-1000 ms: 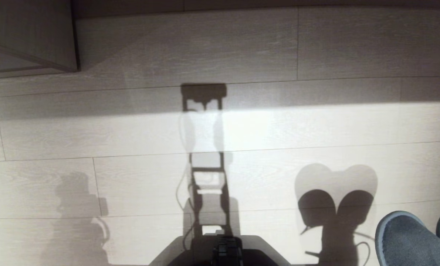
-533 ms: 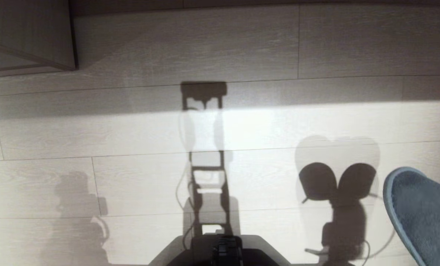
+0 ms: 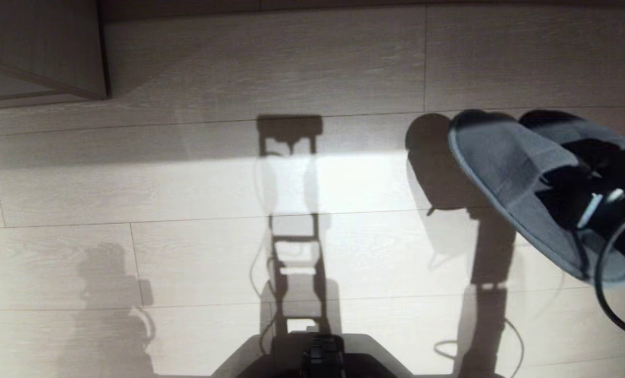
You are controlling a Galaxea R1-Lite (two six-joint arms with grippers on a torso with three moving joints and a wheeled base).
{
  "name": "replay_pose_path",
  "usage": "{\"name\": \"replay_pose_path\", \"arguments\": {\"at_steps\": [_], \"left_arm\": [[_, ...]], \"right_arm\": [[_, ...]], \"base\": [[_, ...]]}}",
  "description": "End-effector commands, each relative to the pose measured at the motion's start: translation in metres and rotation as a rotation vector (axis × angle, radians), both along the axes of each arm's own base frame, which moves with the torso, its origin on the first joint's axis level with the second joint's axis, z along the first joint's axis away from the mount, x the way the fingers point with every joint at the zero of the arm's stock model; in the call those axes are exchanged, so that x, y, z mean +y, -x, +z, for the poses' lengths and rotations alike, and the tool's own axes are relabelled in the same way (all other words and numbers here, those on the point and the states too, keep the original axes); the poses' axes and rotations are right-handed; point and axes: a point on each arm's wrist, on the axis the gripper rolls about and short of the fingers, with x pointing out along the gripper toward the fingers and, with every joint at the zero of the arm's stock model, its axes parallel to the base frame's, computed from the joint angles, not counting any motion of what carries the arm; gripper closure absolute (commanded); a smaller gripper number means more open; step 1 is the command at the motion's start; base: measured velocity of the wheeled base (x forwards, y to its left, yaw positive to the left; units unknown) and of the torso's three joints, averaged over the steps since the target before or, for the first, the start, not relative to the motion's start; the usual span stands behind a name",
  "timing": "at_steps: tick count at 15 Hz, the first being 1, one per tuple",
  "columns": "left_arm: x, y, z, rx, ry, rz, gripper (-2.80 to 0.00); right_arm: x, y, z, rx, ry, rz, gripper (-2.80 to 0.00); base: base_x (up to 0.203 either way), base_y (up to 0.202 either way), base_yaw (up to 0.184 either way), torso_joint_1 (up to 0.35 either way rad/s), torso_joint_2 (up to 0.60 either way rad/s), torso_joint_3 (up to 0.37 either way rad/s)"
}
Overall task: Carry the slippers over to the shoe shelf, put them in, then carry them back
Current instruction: Place the slippers on the floor
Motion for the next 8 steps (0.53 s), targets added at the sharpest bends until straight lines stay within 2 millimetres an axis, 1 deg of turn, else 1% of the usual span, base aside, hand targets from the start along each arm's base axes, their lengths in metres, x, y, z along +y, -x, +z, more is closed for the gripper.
{"name": "replay_pose_path", "arguments": {"at_steps": [1, 3, 5, 6, 7, 8], "left_arm": [[0.0, 0.0, 0.0, 0.0, 0.0, 0.0, 0.0], [0.0, 0.0, 0.0, 0.001, 0.0, 0.0, 0.0], [0.0, 0.0, 0.0, 0.0, 0.0, 0.0, 0.0], [0.0, 0.0, 0.0, 0.001, 0.0, 0.0, 0.0], [0.0, 0.0, 0.0, 0.0, 0.0, 0.0, 0.0], [0.0, 0.0, 0.0, 0.0, 0.0, 0.0, 0.0]], "right_arm": [[0.007, -0.07, -0.022, 0.008, 0.003, 0.023, 0.0], [0.016, -0.109, -0.02, -0.115, 0.001, 0.046, 0.0], [0.02, -0.142, -0.034, -0.186, -0.005, 0.031, 0.0], [0.022, -0.156, -0.04, -0.245, -0.011, 0.022, 0.0], [0.023, -0.163, -0.039, -0.317, -0.018, 0.014, 0.0], [0.024, -0.167, -0.042, -0.334, -0.025, 0.012, 0.0]], "base": [[0.0, 0.0, 0.0, 0.0, 0.0, 0.0], [0.0, 0.0, 0.0, 0.0, 0.0, 0.0], [0.0, 0.0, 0.0, 0.0, 0.0, 0.0], [0.0, 0.0, 0.0, 0.0, 0.0, 0.0], [0.0, 0.0, 0.0, 0.0, 0.0, 0.0], [0.0, 0.0, 0.0, 0.0, 0.0, 0.0]]}}
